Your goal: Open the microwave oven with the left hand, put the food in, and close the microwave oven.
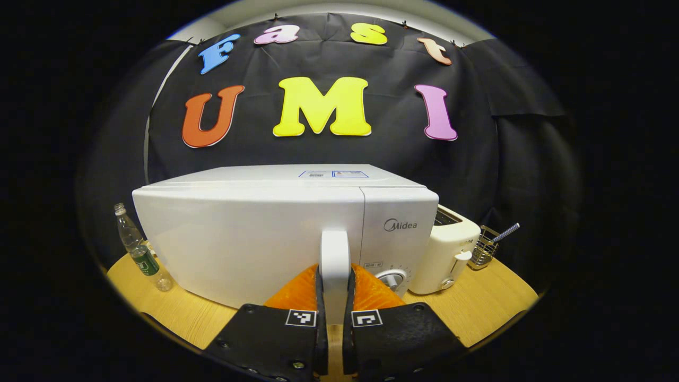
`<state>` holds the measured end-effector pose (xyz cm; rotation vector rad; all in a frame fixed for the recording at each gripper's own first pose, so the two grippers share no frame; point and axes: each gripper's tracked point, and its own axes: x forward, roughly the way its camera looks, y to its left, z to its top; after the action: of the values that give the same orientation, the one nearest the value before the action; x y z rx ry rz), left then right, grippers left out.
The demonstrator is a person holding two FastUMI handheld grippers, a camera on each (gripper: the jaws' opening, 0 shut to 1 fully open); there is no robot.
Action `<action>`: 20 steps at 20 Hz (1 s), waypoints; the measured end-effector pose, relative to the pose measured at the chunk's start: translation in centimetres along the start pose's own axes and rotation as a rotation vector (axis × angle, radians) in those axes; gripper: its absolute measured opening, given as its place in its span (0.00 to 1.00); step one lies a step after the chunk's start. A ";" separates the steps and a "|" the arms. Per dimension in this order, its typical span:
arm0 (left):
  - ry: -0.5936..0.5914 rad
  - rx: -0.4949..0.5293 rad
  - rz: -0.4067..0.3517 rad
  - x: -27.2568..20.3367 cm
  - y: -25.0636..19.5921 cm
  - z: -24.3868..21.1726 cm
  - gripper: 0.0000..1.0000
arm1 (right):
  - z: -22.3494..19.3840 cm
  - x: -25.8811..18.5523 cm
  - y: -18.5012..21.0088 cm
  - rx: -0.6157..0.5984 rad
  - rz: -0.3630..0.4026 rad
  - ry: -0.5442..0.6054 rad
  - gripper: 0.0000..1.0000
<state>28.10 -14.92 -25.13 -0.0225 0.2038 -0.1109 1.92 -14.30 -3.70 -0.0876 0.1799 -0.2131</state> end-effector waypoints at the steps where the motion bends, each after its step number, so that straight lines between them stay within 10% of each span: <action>1: 0.005 -0.005 -0.010 0.1 -0.1 0.1 0.10 | 0.0 -0.1 0.3 0.003 0.007 -0.001 0.96; 20: 0.111 0.051 0.000 -17.9 8.2 -5.2 0.12 | -3.0 -1.8 12.4 0.014 0.236 0.013 1.00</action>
<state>10.47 -4.81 -26.85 0.0350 0.3117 -0.1174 2.18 -2.06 -7.67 -0.0501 0.2004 0.0204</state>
